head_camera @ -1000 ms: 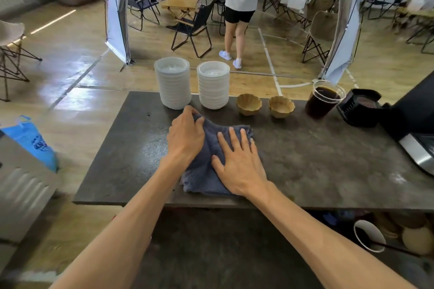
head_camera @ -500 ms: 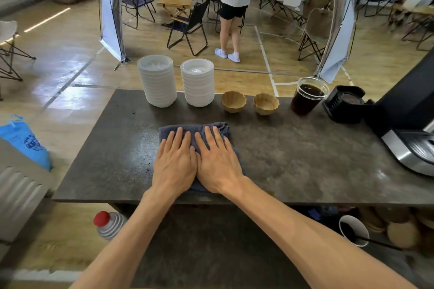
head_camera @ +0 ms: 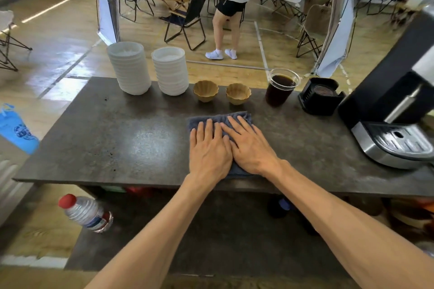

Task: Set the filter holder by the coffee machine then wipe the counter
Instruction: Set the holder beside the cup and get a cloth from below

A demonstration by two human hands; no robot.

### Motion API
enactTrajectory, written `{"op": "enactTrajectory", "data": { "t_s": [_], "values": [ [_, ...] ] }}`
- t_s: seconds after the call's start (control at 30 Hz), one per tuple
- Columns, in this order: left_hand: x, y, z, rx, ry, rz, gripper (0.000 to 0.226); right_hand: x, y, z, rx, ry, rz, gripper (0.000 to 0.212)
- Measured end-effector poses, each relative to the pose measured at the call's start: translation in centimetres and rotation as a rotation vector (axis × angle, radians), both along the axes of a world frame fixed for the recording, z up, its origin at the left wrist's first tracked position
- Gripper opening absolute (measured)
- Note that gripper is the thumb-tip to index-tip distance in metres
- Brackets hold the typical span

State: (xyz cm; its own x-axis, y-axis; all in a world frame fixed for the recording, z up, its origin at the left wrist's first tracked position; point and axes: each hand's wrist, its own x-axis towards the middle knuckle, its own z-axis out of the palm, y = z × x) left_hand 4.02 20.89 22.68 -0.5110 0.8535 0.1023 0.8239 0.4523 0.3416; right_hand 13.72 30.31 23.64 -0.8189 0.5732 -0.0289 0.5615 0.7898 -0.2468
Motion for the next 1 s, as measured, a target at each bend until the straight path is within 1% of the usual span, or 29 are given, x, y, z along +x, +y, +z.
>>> {"op": "enactTrajectory", "data": {
  "t_s": [0.23,0.33,0.43,0.6,0.73,0.87,1.0],
  "values": [
    [10.4,7.5,0.4,-0.02,-0.021,-0.195,0.054,11.8,5.3,-0.4,-0.017,0.019,-0.236,0.05],
    [14.1,8.7,0.7,-0.032,-0.022,-0.264,0.054,15.8,5.9,-0.5,-0.023,0.007,-0.31,0.05],
    [15.8,8.7,0.3,-0.031,-0.01,-0.313,0.054,17.9,5.4,-0.8,0.003,0.015,-0.344,0.051],
    [15.1,7.1,-0.5,0.006,0.011,-0.35,0.054,17.8,4.5,-1.0,0.055,-0.01,-0.394,0.054],
    [13.4,5.5,-0.2,-0.023,0.05,-0.408,0.056,16.5,2.3,-1.0,0.094,-0.031,-0.44,0.056],
    [10.0,2.1,-0.1,-0.035,0.091,-0.422,0.056,13.1,-1.9,-1.3,0.141,-0.026,-0.462,0.056],
    [4.4,-2.5,-0.7,-0.023,0.166,-0.436,0.056,7.4,-6.5,-1.6,0.192,-0.012,-0.484,0.06]
  ]
}}
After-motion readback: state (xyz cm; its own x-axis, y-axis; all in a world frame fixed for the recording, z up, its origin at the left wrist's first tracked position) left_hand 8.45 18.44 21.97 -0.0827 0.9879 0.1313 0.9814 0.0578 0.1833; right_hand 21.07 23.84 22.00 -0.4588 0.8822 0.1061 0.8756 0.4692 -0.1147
